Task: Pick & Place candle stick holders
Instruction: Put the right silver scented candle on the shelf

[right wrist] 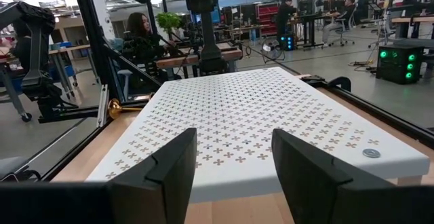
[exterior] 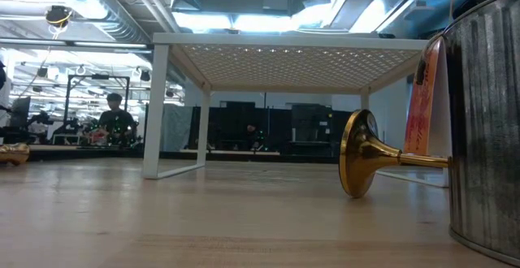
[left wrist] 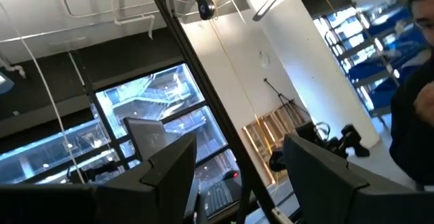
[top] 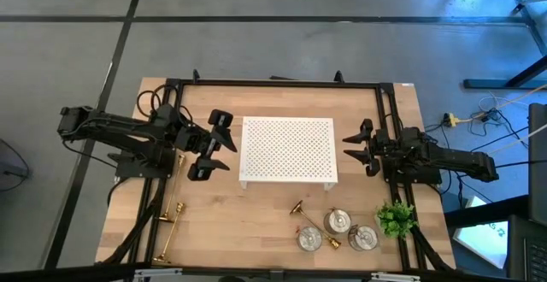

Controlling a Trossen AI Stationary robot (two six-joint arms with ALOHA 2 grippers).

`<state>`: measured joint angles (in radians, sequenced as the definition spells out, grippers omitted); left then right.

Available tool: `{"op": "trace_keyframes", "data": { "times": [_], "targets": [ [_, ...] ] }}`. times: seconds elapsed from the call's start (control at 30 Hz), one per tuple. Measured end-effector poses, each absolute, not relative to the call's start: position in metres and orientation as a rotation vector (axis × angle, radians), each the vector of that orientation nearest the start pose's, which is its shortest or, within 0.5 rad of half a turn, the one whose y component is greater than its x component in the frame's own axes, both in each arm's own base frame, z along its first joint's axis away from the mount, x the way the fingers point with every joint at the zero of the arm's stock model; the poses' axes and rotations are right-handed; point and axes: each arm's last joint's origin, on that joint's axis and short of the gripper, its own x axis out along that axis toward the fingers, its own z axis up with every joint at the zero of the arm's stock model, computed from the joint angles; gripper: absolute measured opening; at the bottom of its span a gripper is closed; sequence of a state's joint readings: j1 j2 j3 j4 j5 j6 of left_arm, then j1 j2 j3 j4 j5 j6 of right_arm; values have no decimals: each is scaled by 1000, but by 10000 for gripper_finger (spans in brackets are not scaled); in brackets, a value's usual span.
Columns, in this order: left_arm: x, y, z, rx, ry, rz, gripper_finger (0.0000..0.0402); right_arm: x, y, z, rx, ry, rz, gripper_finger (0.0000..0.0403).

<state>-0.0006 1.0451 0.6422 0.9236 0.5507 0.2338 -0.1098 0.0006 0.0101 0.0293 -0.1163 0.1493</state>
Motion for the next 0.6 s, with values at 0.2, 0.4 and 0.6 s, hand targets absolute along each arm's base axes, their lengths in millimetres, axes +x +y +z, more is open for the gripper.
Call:
{"op": "trace_keyframes", "data": {
  "times": [0.2, 0.4, 0.6],
  "targets": [
    [214, -15, 341, 262, -581, -506, 218, 97, -7, 170, 145, -38, 9, 195],
    [214, -15, 341, 219, -576, -518, 218, 97, -7, 170, 145, -38, 9, 195],
    [211, -15, 345, 216, -620, -519, 218, 97, -7, 170, 145, -38, 9, 195]
  ]
}}
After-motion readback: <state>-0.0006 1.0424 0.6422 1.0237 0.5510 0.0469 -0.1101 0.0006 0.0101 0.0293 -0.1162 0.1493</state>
